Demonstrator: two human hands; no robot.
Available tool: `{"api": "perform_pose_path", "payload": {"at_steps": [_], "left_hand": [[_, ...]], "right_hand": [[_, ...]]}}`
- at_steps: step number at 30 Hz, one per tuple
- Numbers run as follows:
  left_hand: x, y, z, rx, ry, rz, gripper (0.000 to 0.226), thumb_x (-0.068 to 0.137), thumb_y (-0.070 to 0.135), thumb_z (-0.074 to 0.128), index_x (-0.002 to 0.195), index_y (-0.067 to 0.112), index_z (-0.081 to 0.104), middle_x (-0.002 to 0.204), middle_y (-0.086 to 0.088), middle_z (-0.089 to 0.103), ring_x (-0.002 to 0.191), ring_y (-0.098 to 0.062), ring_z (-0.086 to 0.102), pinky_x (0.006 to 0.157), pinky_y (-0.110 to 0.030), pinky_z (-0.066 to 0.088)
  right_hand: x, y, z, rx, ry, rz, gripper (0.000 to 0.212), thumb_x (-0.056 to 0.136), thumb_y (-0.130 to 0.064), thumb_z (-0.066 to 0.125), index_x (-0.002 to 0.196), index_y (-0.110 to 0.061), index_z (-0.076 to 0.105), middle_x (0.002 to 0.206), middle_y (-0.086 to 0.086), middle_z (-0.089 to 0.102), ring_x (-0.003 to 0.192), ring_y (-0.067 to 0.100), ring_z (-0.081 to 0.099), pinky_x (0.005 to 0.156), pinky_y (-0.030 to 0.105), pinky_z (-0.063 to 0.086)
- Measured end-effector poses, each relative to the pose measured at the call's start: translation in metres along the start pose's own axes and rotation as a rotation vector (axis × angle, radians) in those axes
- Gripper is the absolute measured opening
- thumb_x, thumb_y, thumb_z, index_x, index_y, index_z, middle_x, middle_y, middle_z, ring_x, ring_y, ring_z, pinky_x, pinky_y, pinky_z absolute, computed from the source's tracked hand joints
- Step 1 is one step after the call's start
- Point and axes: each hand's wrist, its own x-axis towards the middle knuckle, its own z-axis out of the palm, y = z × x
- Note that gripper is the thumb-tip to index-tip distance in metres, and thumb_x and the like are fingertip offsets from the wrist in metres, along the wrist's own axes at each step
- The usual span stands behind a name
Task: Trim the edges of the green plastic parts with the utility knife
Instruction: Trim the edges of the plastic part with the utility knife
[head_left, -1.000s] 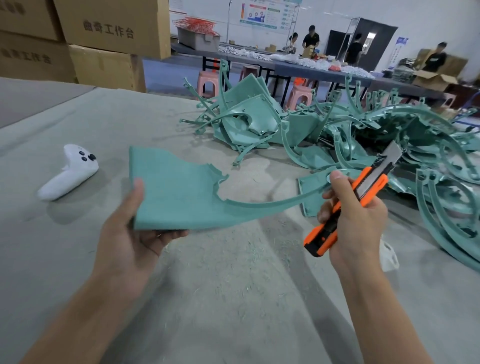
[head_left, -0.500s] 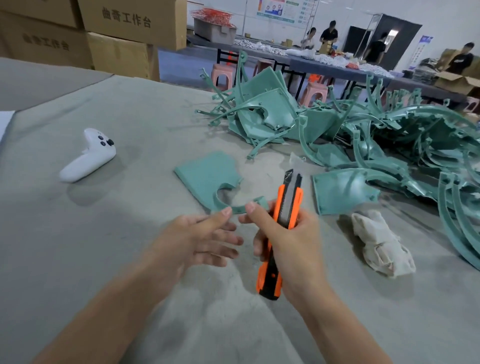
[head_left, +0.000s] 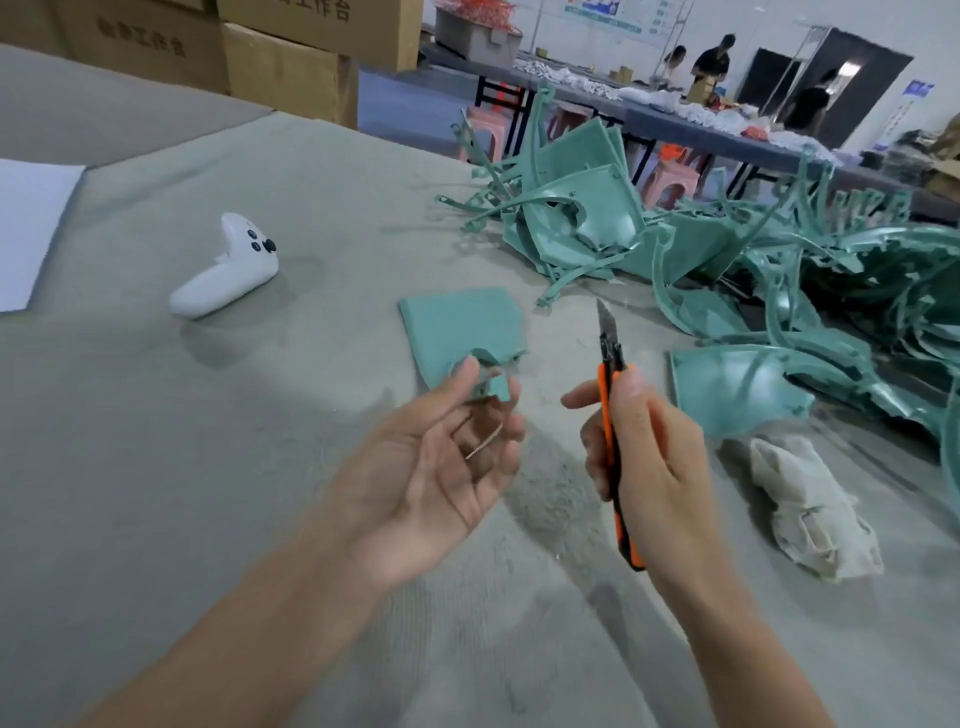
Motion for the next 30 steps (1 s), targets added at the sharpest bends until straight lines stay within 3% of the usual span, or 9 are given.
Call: {"api": "perform_pose_path", "payload": {"at_steps": [3, 8, 11, 16, 22, 30], "left_hand": [[-0.002, -0.002, 0.003, 0.045, 0.023, -0.037, 0.010, 0.072, 0.012, 0.079, 0.075, 0.005, 0.073, 0.085, -0.009, 0.073, 0.073, -0.018, 0.073, 0.052, -0.024, 0.058], [-0.004, -0.005, 0.004, 0.242, 0.068, -0.098, 0.012, 0.065, 0.024, 0.078, 0.067, 0.012, 0.076, 0.079, -0.008, 0.073, 0.061, -0.015, 0.071, 0.042, -0.018, 0.051], [-0.005, -0.005, 0.005, 0.258, 0.086, -0.093, 0.012, 0.065, 0.025, 0.077, 0.062, 0.014, 0.074, 0.071, -0.004, 0.070, 0.053, -0.010, 0.066, 0.039, -0.016, 0.046], [-0.004, -0.005, 0.006, 0.193, 0.050, -0.077, 0.011, 0.069, 0.020, 0.074, 0.064, 0.010, 0.072, 0.068, -0.004, 0.066, 0.048, -0.009, 0.057, 0.038, -0.016, 0.042], [-0.003, -0.006, 0.007, 0.106, 0.033, -0.037, 0.011, 0.071, 0.015, 0.070, 0.062, 0.008, 0.070, 0.068, -0.004, 0.064, 0.048, -0.008, 0.055, 0.040, -0.016, 0.043], [-0.003, -0.007, 0.008, 0.089, 0.067, -0.027, 0.010, 0.069, 0.013, 0.069, 0.061, 0.008, 0.068, 0.066, -0.004, 0.062, 0.047, -0.008, 0.052, 0.041, -0.015, 0.042]], "right_hand": [[0.001, -0.002, -0.005, -0.082, -0.030, -0.069, 0.052, 0.090, -0.066, 0.043, 0.082, -0.020, 0.066, 0.057, -0.004, 0.047, 0.053, 0.014, 0.043, 0.053, 0.042, 0.038], [0.002, -0.001, -0.012, -0.123, -0.072, -0.134, 0.078, 0.088, -0.072, 0.047, 0.082, 0.005, 0.057, 0.061, 0.014, 0.040, 0.057, 0.036, 0.039, 0.051, 0.052, 0.035], [0.003, -0.001, -0.018, -0.155, -0.108, -0.155, 0.076, 0.086, -0.074, 0.049, 0.079, 0.001, 0.059, 0.059, 0.011, 0.040, 0.054, 0.032, 0.039, 0.048, 0.050, 0.034], [0.000, -0.003, -0.025, -0.300, -0.176, -0.253, 0.055, 0.090, -0.064, 0.053, 0.075, -0.012, 0.061, 0.058, 0.009, 0.044, 0.050, 0.023, 0.042, 0.048, 0.041, 0.036], [-0.003, -0.003, -0.025, -0.387, -0.220, -0.309, 0.046, 0.092, -0.055, 0.057, 0.066, -0.018, 0.051, 0.055, -0.006, 0.034, 0.048, 0.005, 0.032, 0.048, 0.013, 0.024], [-0.003, -0.004, -0.025, -0.400, -0.233, -0.269, 0.051, 0.088, -0.058, 0.059, 0.066, -0.012, 0.055, 0.056, 0.004, 0.038, 0.049, 0.007, 0.031, 0.048, 0.017, 0.024]]}}
